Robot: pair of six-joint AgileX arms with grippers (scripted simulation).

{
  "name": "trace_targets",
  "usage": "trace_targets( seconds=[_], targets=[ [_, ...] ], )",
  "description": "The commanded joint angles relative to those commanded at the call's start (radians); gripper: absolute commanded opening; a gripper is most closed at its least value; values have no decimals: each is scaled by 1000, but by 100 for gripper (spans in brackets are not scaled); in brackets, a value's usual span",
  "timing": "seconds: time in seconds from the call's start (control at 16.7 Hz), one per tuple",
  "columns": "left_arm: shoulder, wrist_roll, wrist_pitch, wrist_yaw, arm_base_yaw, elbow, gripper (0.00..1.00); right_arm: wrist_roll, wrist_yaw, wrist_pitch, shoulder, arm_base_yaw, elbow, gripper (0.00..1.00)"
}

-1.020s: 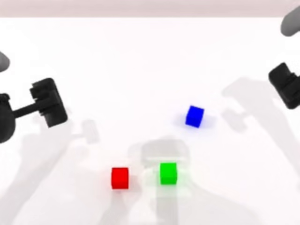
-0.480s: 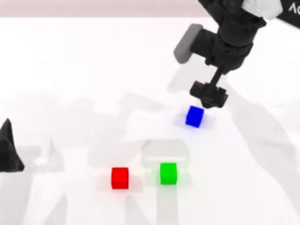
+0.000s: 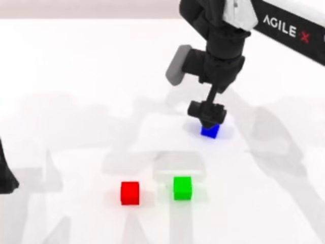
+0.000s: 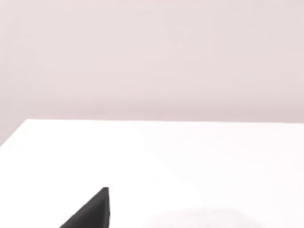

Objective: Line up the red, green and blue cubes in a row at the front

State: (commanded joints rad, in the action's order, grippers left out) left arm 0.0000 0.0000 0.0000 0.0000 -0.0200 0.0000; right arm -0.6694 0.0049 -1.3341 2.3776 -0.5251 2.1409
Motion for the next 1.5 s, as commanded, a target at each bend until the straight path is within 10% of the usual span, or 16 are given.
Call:
trace_targets(
  seconds=[1.02, 1.5],
  targets=[
    [0, 0, 0, 0, 0, 0, 100, 2, 1, 278, 54, -1, -224, 100],
    [0, 0, 0, 0, 0, 0, 100, 2, 1, 278, 54, -1, -224, 40]
  ],
)
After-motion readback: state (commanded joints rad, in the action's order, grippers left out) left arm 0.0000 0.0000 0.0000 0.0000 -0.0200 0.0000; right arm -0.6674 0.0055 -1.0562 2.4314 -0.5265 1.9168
